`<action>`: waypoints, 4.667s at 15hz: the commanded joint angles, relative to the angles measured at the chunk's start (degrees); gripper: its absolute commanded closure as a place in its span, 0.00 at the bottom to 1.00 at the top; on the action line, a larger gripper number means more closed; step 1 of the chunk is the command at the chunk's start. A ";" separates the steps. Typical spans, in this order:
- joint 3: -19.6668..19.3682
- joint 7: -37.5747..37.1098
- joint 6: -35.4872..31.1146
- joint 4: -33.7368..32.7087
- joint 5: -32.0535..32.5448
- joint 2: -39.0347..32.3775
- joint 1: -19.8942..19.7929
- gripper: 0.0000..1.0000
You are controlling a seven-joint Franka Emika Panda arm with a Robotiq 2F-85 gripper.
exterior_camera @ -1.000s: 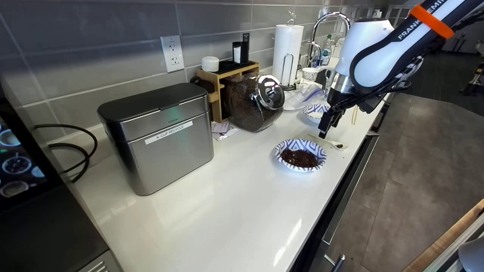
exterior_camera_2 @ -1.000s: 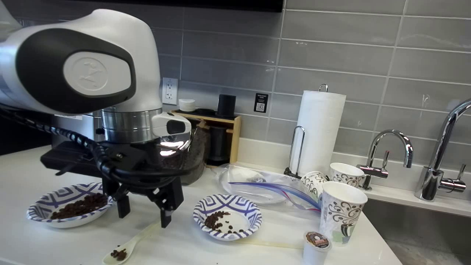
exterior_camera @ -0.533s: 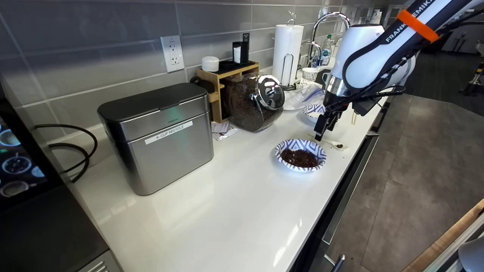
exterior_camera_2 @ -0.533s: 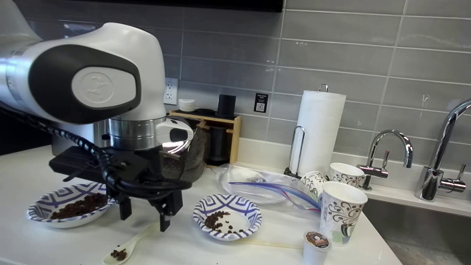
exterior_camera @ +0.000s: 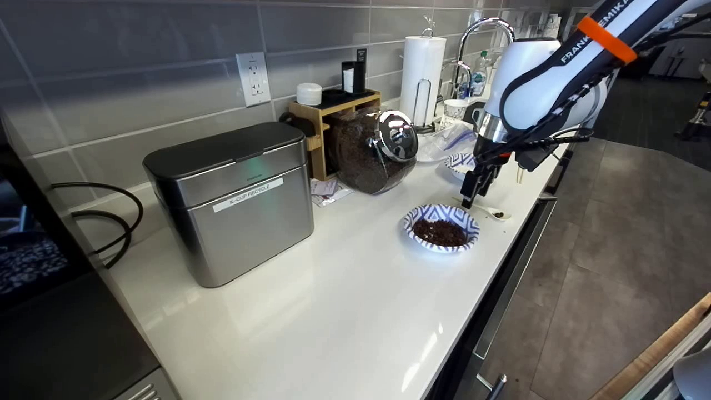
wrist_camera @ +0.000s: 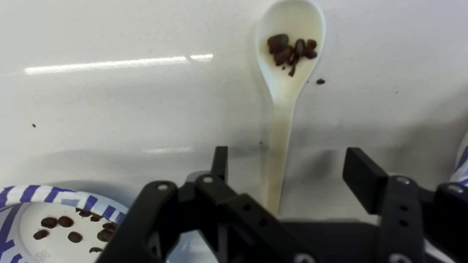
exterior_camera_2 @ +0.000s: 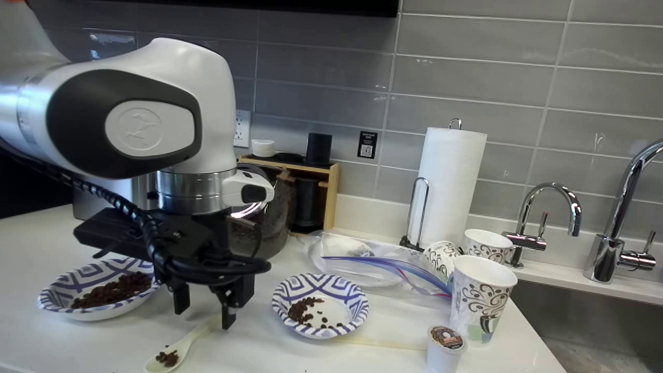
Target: Place some contents from the bowl on the left onto the white spoon the use the spoon to place the contents into the bowl on the right.
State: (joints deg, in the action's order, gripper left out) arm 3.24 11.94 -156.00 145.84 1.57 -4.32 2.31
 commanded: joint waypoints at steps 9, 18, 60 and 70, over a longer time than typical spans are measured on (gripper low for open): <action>0.27 0.98 2.57 -0.88 -0.89 -1.15 -0.23 0.33; 0.17 1.13 2.85 -0.89 -0.91 -1.16 -0.44 0.55; -0.78 4.30 13.09 -4.72 -3.29 1.51 -1.83 0.97; -3.58 3.64 16.50 -6.35 -4.61 5.73 -3.38 0.97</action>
State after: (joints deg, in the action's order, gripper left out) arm 0.54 15.00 -141.43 139.48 -1.51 -0.61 -0.46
